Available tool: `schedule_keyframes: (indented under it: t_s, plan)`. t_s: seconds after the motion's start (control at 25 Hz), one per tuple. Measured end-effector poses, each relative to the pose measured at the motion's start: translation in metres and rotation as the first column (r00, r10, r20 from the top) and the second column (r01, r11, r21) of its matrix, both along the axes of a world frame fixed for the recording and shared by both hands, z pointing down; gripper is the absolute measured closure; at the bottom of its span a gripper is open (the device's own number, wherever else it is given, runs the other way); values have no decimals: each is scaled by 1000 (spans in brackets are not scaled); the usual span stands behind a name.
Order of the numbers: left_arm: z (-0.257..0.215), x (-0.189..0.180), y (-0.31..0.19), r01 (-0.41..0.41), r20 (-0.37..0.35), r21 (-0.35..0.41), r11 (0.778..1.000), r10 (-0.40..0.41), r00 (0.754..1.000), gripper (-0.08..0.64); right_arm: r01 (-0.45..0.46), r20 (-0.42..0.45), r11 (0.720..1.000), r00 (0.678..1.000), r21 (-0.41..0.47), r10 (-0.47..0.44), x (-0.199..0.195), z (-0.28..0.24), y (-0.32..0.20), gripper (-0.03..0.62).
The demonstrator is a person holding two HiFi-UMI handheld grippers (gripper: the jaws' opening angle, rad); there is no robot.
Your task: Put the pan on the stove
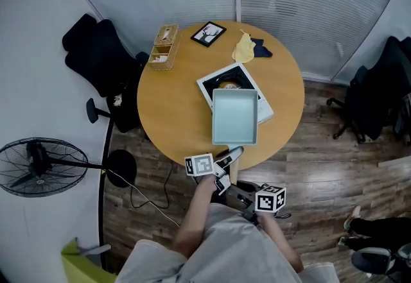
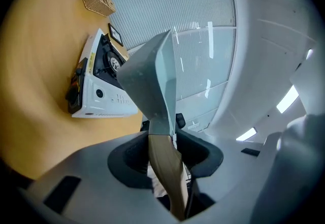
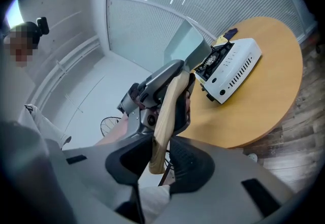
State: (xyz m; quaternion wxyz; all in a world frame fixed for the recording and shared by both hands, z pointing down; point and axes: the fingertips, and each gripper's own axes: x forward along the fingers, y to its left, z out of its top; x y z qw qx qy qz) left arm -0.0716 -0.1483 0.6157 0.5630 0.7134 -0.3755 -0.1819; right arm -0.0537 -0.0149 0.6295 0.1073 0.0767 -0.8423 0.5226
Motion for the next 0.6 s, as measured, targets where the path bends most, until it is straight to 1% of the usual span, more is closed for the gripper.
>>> schedule_keyframes:
  t_s: [0.24,0.6]
  plan:
    - [6,-27,-29,-48,-8,-14,999,48,999,393,-63,-21,998,998,5,63,-32,3,-29,480]
    - [14,-44,-69,-129,-47,-16,992,128,991,393,-135,-34,991,990,23,136,-59,10,-67,479]
